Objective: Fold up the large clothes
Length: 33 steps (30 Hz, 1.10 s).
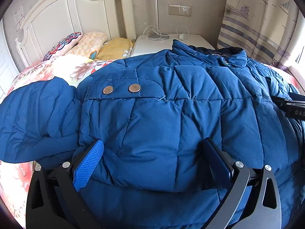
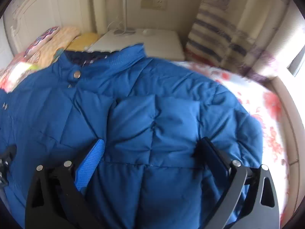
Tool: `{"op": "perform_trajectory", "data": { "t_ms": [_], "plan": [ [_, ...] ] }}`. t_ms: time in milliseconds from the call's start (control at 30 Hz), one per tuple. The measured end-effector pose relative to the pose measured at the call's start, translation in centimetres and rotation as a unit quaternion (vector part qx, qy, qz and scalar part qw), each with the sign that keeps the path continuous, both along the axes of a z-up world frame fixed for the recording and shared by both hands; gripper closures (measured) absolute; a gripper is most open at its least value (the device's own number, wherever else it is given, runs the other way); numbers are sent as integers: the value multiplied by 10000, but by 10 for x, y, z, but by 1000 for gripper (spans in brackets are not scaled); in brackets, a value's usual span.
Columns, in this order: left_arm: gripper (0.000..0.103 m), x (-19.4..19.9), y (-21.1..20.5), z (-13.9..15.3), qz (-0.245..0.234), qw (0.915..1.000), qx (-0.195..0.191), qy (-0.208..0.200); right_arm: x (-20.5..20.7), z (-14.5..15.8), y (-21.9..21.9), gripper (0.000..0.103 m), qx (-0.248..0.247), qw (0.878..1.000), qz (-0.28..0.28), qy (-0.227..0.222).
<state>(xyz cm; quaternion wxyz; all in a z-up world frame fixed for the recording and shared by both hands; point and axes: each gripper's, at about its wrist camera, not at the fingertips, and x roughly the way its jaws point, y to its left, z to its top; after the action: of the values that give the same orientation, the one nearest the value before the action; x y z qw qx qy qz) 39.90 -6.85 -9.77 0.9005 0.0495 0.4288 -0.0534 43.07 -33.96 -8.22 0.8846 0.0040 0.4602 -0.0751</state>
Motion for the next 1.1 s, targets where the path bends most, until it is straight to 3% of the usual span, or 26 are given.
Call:
{"op": "perform_trajectory", "data": {
  "t_ms": [33, 133, 233, 300, 500, 700, 800, 900, 1000, 1033, 1100],
  "plan": [
    [4, 0, 0, 0, -1, 10000, -7, -2, -12, 11, 3, 6, 131, 9996, -124, -226],
    [4, 0, 0, 0, 0, 10000, -12, 0, -51, 29, 28, 5, 369, 9961, 355, -714],
    [4, -1, 0, 0, 2, 10000, -13, -1, -85, 12, 57, 4, -63, 9947, 946, -410],
    [4, -1, 0, 0, 0, 10000, -25, -2, -98, -6, 60, 3, -310, 9938, 1053, -153],
    [4, -3, 5, 4, -26, 9997, -212, -89, -99, -20, 46, 3, -20, 9948, 1001, -172],
    [4, -36, 41, 29, 555, 9945, -608, -654, -101, -20, 48, 3, -80, 9946, 1004, -240],
    [4, -60, 98, 49, 1113, 9816, -1213, -964, -103, -18, 51, 3, -168, 9944, 1007, -280],
    [4, -69, 186, 50, 2124, 9503, -2114, -846, -103, -18, 50, 3, -161, 9944, 1004, -279],
    [4, -87, 282, 36, 3287, 8902, -3027, -886, -103, -19, 50, 3, -154, 9944, 1005, -284],
    [4, -94, 314, 29, 3604, 8657, -3339, -958, -103, -19, 50, 3, -156, 9944, 1006, -283],
    [4, -98, 352, 25, 3642, 8400, -3853, -1152, -103, -19, 50, 3, -153, 9944, 1007, -283]
  ]
}}
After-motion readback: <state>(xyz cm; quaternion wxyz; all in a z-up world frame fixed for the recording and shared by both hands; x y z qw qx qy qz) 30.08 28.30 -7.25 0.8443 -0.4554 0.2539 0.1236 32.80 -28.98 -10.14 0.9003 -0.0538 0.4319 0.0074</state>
